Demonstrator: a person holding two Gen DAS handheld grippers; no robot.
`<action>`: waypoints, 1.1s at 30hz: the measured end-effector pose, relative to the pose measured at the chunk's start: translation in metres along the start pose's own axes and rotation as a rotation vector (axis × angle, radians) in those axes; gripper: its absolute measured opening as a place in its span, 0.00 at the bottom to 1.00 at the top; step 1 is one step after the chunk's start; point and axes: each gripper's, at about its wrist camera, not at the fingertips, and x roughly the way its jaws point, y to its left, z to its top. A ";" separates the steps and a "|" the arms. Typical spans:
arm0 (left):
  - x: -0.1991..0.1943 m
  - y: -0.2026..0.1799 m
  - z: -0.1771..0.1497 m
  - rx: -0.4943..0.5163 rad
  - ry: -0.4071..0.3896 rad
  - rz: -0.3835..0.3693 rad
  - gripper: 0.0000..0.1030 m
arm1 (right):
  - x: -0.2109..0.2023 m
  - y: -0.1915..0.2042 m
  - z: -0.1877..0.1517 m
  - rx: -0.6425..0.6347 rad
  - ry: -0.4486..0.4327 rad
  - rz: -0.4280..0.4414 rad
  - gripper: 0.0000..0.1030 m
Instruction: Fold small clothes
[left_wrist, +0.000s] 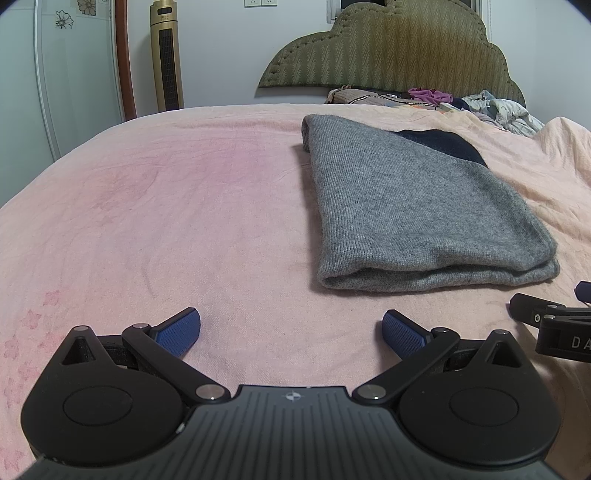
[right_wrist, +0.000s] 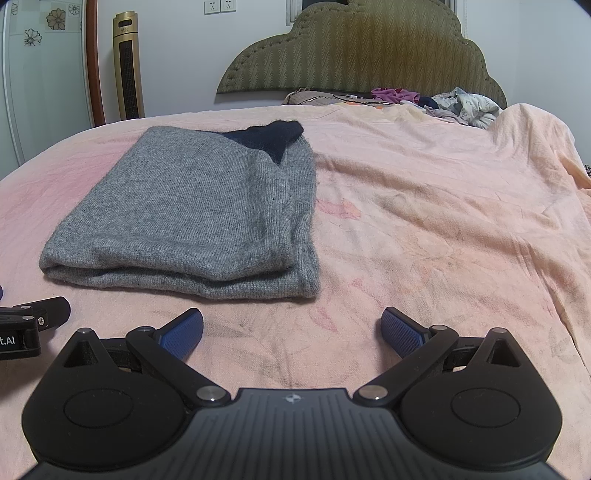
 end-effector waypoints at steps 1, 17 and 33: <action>0.000 0.000 0.000 -0.001 0.001 -0.001 1.00 | 0.000 0.000 0.000 0.000 0.000 0.000 1.00; 0.000 0.003 0.005 -0.010 0.025 -0.017 1.00 | 0.000 0.000 0.000 0.000 0.000 0.000 1.00; 0.001 -0.001 0.004 0.007 0.024 -0.008 1.00 | 0.000 0.000 0.000 0.000 0.000 -0.001 1.00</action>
